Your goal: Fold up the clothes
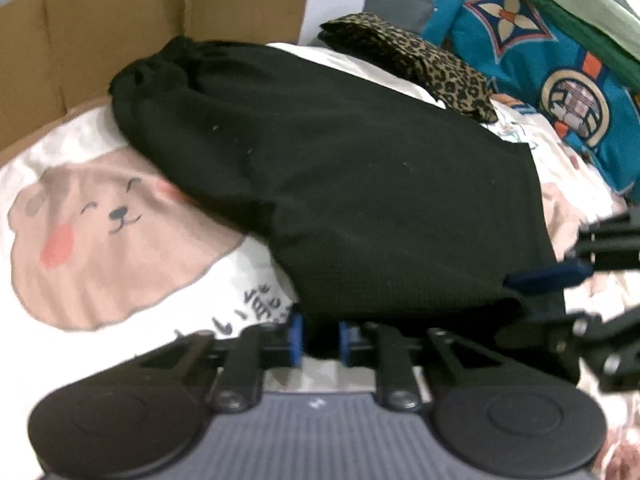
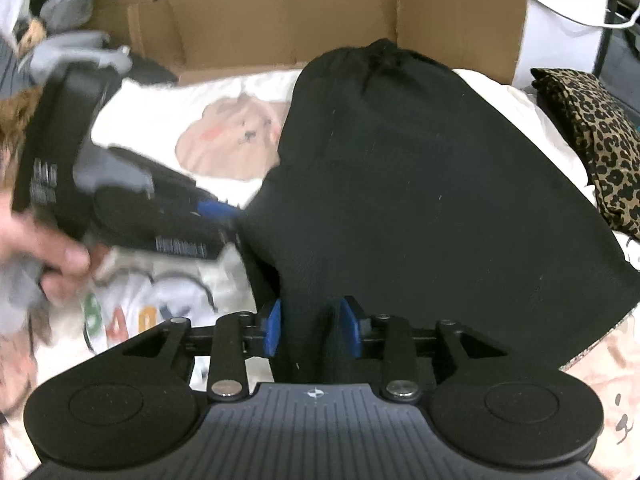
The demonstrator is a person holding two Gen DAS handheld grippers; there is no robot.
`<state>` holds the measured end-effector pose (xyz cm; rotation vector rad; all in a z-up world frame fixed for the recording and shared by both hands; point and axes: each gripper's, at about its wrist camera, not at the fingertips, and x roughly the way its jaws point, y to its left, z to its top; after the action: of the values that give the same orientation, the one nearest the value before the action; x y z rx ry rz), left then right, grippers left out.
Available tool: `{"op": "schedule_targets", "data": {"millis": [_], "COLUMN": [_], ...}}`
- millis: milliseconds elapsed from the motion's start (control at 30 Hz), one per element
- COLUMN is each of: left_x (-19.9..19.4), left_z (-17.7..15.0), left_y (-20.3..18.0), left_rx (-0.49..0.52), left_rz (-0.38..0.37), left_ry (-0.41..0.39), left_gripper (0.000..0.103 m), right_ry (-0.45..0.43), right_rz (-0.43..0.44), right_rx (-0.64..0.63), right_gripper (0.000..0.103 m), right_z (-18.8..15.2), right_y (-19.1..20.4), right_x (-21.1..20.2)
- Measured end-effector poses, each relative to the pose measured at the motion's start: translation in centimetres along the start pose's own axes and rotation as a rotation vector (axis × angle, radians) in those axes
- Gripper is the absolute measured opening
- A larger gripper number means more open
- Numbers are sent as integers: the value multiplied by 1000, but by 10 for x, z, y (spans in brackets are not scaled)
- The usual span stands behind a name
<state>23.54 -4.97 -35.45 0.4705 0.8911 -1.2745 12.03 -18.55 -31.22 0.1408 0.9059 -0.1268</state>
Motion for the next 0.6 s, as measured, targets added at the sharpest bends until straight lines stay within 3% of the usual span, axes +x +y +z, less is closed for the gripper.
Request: {"op": "schedule_targets", "data": {"millis": [267, 333, 367, 400, 600], "left_x": [-12, -12, -13, -13, -10], "left_z": [-5, -4, -4, -4, -2], "left_y": [25, 24, 24, 23, 22], "left_rx": [-73, -63, -56, -49, -37], "left_rz": [-37, -38, -38, -38, -39], "left_ry": [5, 5, 6, 6, 17], "left_gripper": [8, 7, 7, 7, 7], "right_ry": [35, 43, 47, 51, 72], "right_rz": [-40, -53, -60, -67, -89], "right_rx": [-166, -216, -244, -272, -355], "right_gripper": [39, 34, 22, 17, 13], "right_z": [-27, -33, -36, -38, -45], "right_y": [15, 17, 19, 20, 20], "right_x": [-1, -3, -4, -6, -14]}}
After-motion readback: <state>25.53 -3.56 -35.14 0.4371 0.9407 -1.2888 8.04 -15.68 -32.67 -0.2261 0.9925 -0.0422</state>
